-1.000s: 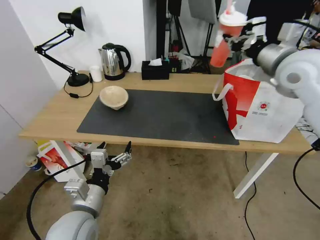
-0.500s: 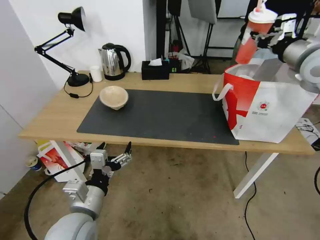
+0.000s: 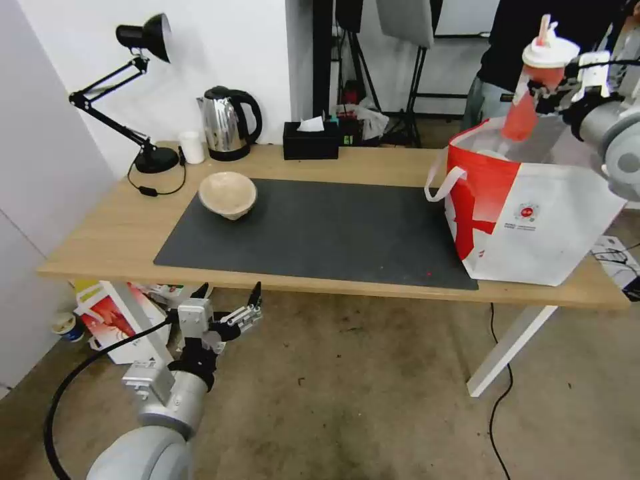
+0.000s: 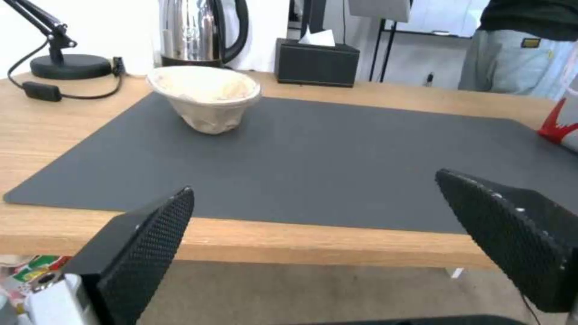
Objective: Pick up the trash from the table and place it into the takeout bag.
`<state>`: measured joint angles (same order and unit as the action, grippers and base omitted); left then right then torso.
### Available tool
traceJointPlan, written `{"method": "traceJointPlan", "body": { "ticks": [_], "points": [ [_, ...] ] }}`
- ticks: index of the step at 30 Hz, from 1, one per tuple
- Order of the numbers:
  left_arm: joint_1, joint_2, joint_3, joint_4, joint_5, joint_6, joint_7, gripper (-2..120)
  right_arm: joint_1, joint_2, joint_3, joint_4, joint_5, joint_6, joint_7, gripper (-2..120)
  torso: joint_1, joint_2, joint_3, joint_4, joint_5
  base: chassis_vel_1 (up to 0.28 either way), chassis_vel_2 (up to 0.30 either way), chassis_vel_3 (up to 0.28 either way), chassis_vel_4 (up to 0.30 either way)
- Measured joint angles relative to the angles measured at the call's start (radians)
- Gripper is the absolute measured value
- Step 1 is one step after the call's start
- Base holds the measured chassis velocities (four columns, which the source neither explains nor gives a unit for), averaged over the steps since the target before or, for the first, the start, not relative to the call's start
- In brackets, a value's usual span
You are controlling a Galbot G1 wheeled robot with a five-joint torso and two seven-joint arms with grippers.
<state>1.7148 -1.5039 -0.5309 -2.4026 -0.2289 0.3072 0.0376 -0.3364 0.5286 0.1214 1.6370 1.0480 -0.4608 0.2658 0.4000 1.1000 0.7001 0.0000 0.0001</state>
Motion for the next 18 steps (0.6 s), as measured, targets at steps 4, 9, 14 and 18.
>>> {"method": "traceJointPlan", "body": {
  "ticks": [4, 9, 14, 18],
  "points": [
    [0.0, 0.002, 0.0, 0.001, 0.0, 0.0, 0.0, 100, -0.023, 0.004, 0.013, -0.03, -0.02, 0.013, -0.009, 6, 0.0, 0.0, 0.0, 0.0, 0.0, 0.0, 0.0, 0.0, 0.0],
    [0.003, 0.003, 0.0, 0.001, 0.0, 0.0, 0.0, 100, -0.06, 0.009, 0.036, -0.04, -0.034, 0.014, -0.012, 6, 0.0, 0.0, 0.0, 0.0, -0.0001, 0.0, 0.0, 0.0, 0.0],
    [0.005, 0.004, -0.001, 0.0, 0.0, -0.001, 0.0, 100, -0.1, 0.011, 0.058, -0.023, -0.044, 0.015, -0.013, 6, 0.0, 0.0, 0.0, -0.0001, -0.0002, 0.0, 0.0, 0.0, 0.0],
    [0.008, 0.003, 0.0, -0.003, 0.0, -0.001, 0.0, 100, -0.124, 0.015, 0.07, -0.013, -0.058, 0.015, -0.012, 6, 0.0, 0.0, 0.0, 0.0, -0.0002, 0.0, 0.0, 0.0, 0.0]
  ]
}}
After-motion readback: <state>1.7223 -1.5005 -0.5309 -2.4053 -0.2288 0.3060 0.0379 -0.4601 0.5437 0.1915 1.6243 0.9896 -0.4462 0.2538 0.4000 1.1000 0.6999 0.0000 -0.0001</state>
